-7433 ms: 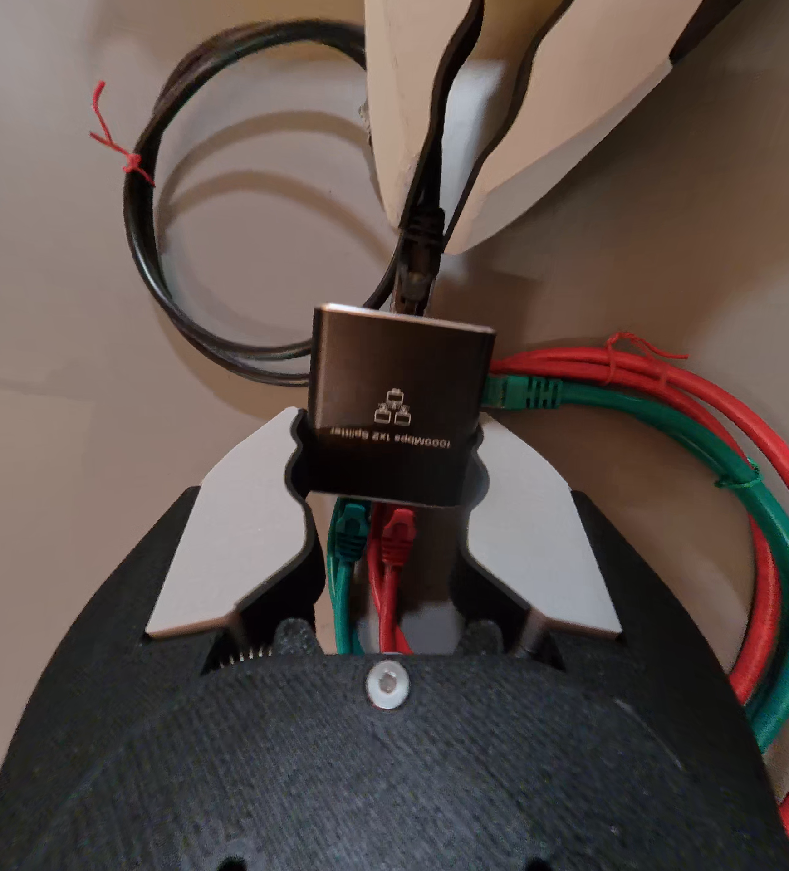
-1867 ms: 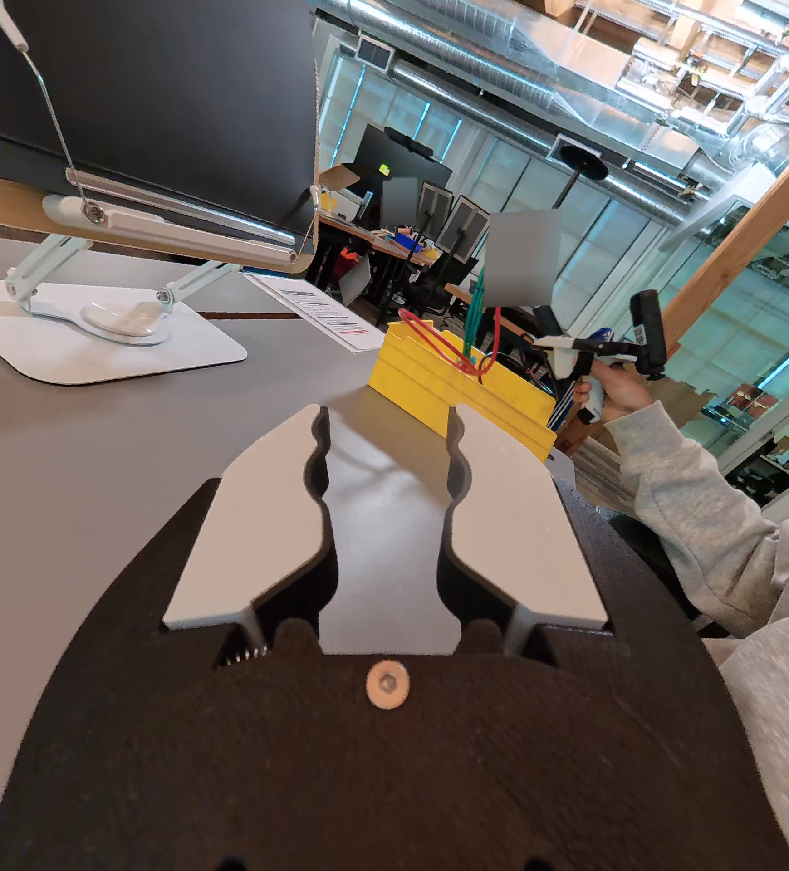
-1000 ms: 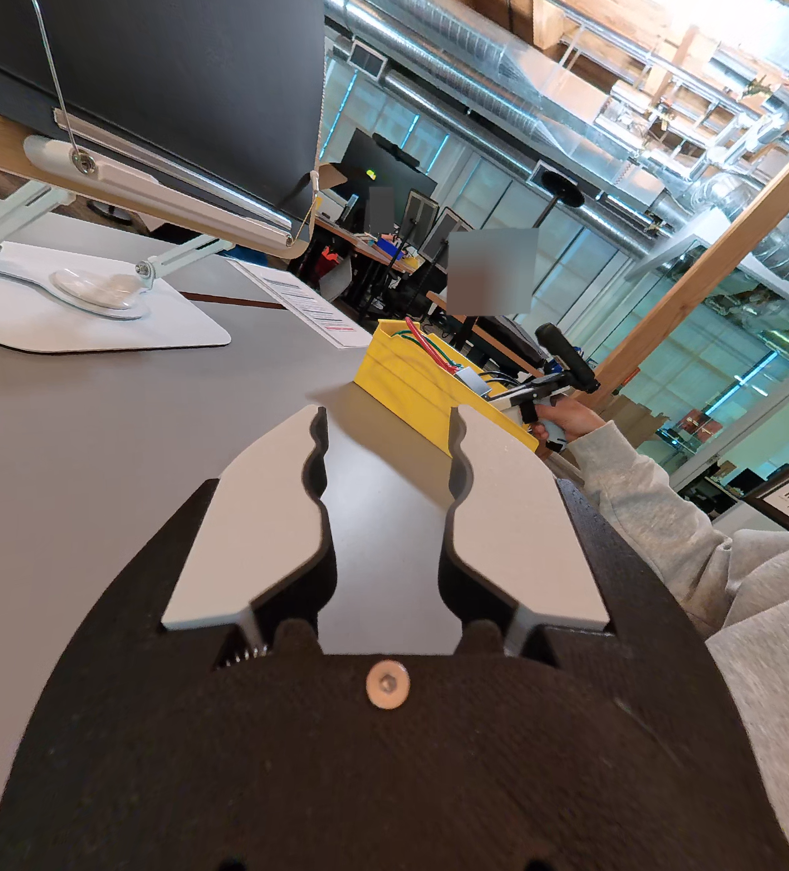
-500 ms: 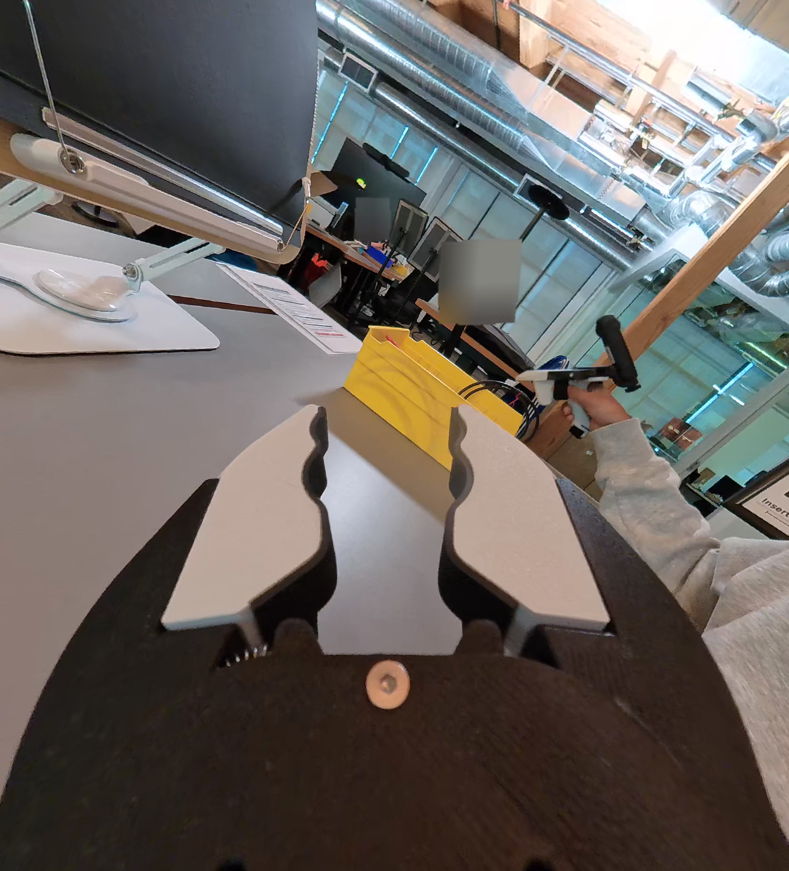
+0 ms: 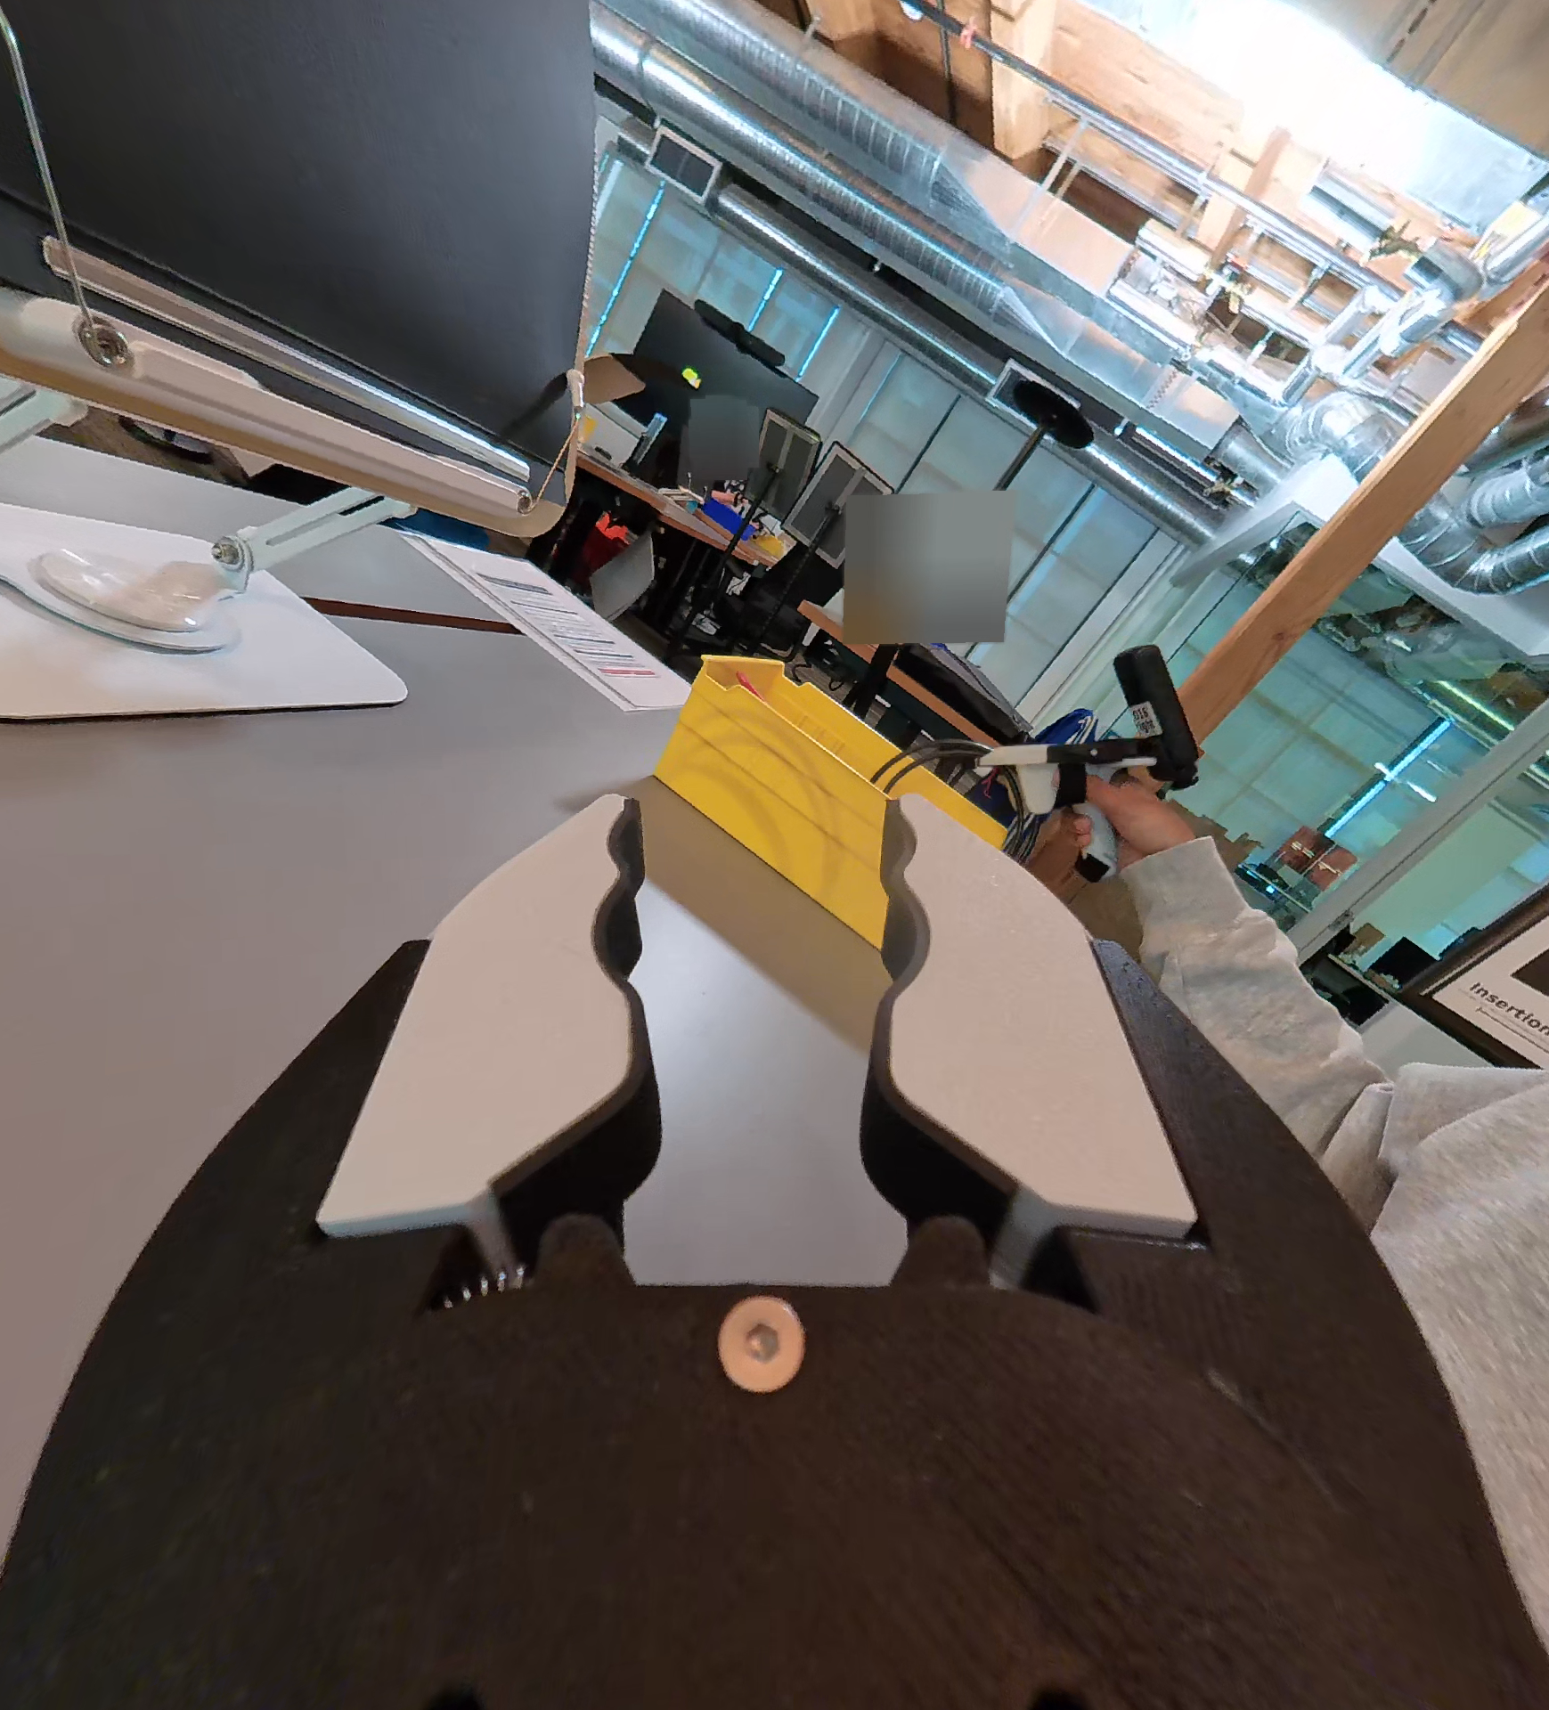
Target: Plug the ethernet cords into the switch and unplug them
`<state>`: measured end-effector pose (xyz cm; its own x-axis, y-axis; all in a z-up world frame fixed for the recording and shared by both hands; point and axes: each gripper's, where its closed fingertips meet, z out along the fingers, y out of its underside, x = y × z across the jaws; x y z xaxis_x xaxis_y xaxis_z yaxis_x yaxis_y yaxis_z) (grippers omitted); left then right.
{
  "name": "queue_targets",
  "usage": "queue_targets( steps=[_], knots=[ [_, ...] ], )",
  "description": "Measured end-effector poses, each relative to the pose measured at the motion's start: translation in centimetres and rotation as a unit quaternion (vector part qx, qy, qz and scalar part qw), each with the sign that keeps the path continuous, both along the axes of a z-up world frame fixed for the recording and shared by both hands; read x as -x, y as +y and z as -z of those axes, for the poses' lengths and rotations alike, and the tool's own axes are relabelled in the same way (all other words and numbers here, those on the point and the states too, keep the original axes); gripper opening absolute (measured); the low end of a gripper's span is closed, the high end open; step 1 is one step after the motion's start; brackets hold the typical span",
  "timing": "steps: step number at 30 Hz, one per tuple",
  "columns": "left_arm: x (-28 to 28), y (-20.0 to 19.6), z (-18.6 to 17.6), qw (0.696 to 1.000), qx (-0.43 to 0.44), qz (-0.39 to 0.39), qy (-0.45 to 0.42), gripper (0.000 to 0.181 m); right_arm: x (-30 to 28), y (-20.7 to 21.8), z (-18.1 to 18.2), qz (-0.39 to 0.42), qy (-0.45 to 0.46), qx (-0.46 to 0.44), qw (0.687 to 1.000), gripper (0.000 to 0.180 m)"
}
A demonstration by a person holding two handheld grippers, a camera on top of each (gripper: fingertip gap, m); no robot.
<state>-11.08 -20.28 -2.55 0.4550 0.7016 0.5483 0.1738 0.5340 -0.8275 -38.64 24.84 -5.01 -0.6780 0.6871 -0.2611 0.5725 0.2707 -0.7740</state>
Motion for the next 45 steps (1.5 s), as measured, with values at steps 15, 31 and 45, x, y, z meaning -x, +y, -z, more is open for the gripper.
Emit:
queue_targets(
  steps=[15, 31, 45],
  knots=[
    [0.1, -0.1, 0.4, 1.000, -0.008, 0.004, -0.004, 0.050, 3.5, 0.1, 4.0, 0.031, 0.180, -0.283, 0.941, 0.020],
    [0.0, -0.3, 1.1, 1.000, -0.007, -0.002, -0.013, 0.050, 2.2, 5.3, -6.2, 0.195, 0.272, 0.063, 0.940, 0.049],
    [0.6, 0.5, 2.0, 0.999, -0.043, 0.021, -0.015, 0.050, 1.7, 2.9, 5.1, 0.092, 0.133, 0.076, 0.984, 0.047]
  ],
)
